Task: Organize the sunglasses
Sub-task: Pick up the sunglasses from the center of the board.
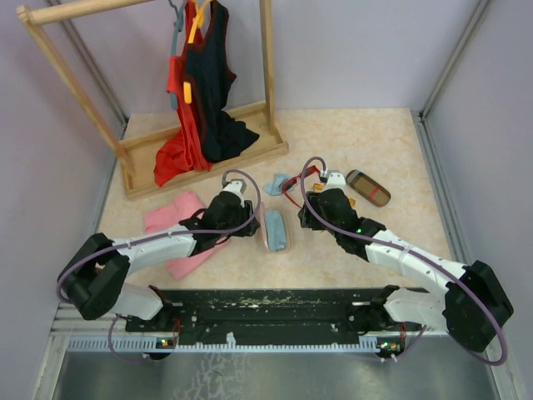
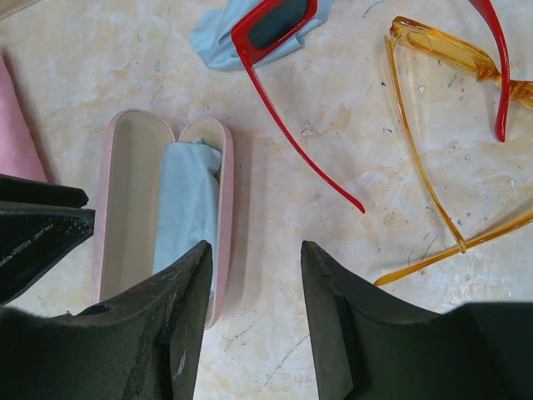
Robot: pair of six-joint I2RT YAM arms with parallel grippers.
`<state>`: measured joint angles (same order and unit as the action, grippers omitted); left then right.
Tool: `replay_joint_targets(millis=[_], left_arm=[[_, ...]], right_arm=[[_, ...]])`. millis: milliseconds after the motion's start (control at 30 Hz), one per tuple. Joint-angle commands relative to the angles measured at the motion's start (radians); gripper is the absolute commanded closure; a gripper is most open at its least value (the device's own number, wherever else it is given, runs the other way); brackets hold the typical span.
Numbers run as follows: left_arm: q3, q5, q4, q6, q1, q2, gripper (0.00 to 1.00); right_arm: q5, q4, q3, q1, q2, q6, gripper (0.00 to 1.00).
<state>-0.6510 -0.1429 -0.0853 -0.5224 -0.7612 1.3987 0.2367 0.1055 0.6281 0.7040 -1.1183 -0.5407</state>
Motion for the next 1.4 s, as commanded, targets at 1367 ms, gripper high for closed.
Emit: replay_joint_targets(millis=[1367], left_arm=[[0.125,-0.170,0.127,0.031,0.005,-0.286,0.49]], right_arm=[[0.172,0.300,0.228,-0.232,-0.123,0.086,0.52]])
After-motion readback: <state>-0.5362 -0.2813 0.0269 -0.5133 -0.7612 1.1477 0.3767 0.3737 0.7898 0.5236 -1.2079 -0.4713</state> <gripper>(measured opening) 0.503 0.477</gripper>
